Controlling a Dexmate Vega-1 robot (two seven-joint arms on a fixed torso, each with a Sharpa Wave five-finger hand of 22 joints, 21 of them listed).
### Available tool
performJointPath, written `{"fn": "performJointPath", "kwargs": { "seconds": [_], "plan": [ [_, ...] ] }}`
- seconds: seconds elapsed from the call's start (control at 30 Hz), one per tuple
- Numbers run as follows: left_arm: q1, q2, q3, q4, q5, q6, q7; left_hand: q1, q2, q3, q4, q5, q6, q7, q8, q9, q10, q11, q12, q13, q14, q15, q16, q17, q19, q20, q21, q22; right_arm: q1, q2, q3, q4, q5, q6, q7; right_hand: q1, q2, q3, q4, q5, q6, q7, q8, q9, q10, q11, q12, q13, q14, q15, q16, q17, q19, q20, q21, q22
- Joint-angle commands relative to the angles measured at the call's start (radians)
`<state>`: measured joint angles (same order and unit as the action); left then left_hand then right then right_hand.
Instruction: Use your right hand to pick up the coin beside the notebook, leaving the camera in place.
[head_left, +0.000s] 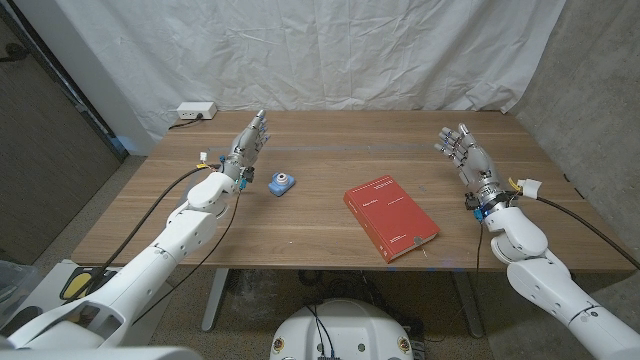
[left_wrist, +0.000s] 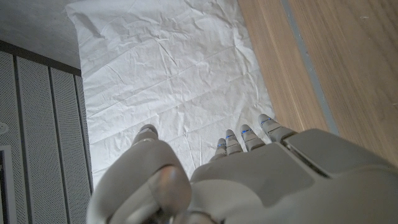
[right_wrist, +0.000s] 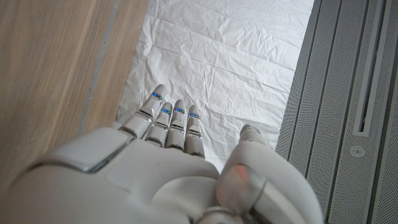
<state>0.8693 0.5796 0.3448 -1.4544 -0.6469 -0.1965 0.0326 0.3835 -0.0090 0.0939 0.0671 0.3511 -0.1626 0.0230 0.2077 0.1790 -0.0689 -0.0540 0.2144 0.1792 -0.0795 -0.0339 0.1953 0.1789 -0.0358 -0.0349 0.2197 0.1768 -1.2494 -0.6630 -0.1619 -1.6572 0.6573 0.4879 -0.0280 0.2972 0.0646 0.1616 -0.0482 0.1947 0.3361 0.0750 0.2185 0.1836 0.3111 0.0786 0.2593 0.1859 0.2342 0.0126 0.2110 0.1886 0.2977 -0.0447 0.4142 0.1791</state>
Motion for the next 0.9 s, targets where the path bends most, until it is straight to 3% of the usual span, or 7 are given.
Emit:
{"fn": "performJointPath", "kwargs": {
  "seconds": [0.03,0.9],
  "plan": [
    [0.019,0.011,-0.004,-0.024,0.010,0.001,0.018,0.011,0.002,0.000,-0.006,-0.003,-0.008,-0.002,-0.002,0.004,-0.008,-0.004,-0.002,0.002,-0.011,-0.004,-0.004,0.002,-0.014,-0.091,-0.005,0.002,-0.084,0.002,0.044,-0.044,-0.016,0.034,-0.038,0.015,0.002,0.006,-0.010,-0.002,0.022,-0.003,0.004,0.005,0.022,0.006,0.005,0.003,0.016,-0.005,0.006,0.001,0.012,-0.033,-0.005,0.003],
    [0.015,0.021,0.007,-0.052,0.008,0.040,0.017,0.015,0.005,-0.003,-0.008,-0.007,-0.006,-0.004,-0.006,0.005,-0.008,-0.007,-0.006,0.003,-0.012,-0.006,-0.006,0.003,-0.019,-0.090,-0.010,0.003,-0.224,0.006,0.131,-0.129,-0.039,0.074,-0.043,0.034,0.026,0.021,-0.019,-0.005,0.046,-0.005,0.002,0.004,0.044,0.001,0.004,0.001,0.036,-0.014,0.005,0.003,0.032,-0.038,-0.010,0.005]
  ]
}}
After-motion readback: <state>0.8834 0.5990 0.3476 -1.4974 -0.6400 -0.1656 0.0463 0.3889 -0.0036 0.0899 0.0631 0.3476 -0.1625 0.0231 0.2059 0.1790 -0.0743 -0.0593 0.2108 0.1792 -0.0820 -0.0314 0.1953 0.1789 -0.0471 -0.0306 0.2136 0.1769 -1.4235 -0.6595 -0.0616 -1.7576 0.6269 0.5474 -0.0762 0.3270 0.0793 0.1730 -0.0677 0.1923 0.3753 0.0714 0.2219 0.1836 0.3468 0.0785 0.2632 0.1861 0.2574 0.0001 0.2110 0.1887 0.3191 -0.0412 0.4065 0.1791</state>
